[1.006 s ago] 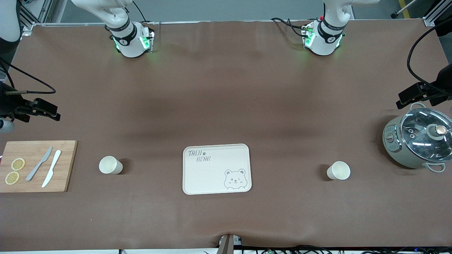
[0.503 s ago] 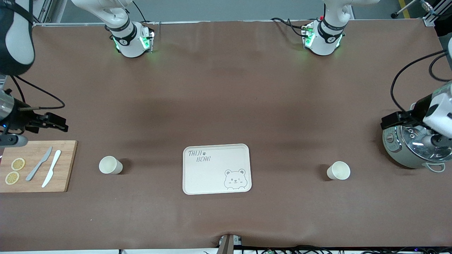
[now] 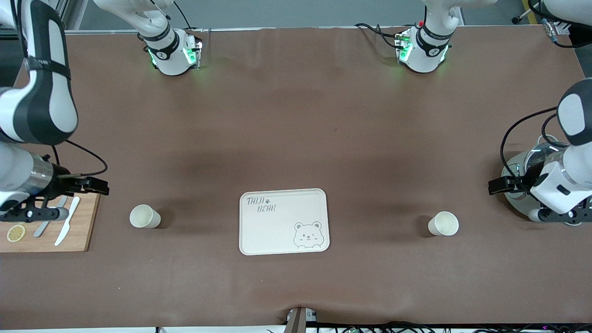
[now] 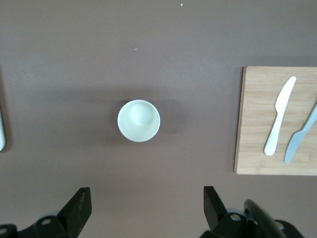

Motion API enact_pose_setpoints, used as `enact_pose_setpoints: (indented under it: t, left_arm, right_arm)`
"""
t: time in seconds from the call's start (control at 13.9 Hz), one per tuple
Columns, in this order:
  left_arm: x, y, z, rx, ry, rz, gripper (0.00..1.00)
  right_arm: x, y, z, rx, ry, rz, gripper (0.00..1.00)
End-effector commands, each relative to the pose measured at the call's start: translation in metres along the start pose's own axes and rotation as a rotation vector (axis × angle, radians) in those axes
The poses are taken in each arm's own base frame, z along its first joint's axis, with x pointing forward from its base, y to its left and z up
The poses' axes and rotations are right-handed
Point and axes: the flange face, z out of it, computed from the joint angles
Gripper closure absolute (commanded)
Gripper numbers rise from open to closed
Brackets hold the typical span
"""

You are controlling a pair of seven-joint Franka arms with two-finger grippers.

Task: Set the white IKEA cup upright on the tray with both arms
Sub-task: 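Reach the right gripper to one cup while the left gripper reaches the other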

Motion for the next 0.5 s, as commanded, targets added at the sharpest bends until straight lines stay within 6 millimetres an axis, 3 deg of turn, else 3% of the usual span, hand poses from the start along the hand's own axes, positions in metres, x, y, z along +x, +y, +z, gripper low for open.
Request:
enact_pose_setpoints:
  t: [0.0, 0.43]
  left_arm:
    - [0.015, 0.005, 0.024, 0.014, 0.014, 0.048, 0.0]
    - [0.043, 0.021, 0.093, 0.012, 0.045, 0.105, 0.0]
  right_arm:
    - [0.015, 0.01, 0.035, 0.002, -0.01, 0.009, 0.0]
    - [0.037, 0.028, 0.104, 0.048, 0.013, -0.019, 0.0]
